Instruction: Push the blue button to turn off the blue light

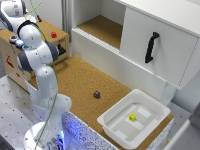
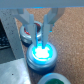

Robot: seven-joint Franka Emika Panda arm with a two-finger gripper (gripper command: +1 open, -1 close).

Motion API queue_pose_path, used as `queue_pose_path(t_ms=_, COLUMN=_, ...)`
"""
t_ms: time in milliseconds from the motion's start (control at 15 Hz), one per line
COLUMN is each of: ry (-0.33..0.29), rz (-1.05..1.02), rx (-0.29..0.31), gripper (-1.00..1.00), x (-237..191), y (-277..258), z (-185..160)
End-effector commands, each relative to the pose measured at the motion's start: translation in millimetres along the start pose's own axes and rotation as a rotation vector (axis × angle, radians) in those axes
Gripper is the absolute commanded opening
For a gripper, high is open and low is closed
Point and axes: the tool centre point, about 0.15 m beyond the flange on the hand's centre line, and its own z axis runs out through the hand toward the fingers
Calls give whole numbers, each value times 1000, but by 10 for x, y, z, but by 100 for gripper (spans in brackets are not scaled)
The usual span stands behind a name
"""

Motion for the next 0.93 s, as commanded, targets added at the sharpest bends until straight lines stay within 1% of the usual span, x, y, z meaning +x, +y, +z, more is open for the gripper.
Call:
queue_pose_path(t_ms=0, ry=-142, rz=55, rx=-7, gripper=-100, x=396, y=60, z=323)
queue_pose_path(t_ms=133, ry=-162, rz=61, rx=19, gripper=-100, x=395, y=23, z=466)
queue_pose_path(t_ms=200, ry=-160, rz=74, rx=35, gripper=-100, x=382, y=21, z=535)
queue_pose_path(t_ms=267, ry=-168, rz=83, rx=37, gripper=-100, x=369, y=31, z=594)
queue_pose_path(t_ms=400, ry=-172, rz=86, rx=50, gripper=-100, x=355, y=23, z=607)
queue_pose_path(t_ms=467, ry=-170, rz=93, rx=36, gripper=-100, x=319, y=2, z=479)
queue_pose_path(t_ms=533, ry=-158, rz=95, rx=10, gripper=-100, x=300, y=-31, z=299)
queue_pose_path(t_ms=600, ry=-134, rz=103, rx=-19, gripper=-100, x=266, y=-80, z=3)
queue_pose_path(t_ms=667, ry=-130, rz=114, rx=-43, gripper=-100, x=240, y=-114, z=-231)
queue_pose_path(t_ms=733, ry=-126, rz=116, rx=-69, gripper=100, x=236, y=-135, z=-427)
queue_pose_path(t_ms=800, ry=-110, rz=127, rx=-90, gripper=100, x=232, y=-133, z=-562)
queue_pose_path(t_ms=867, ry=-108, rz=129, rx=-117, gripper=100, x=248, y=-112, z=-660)
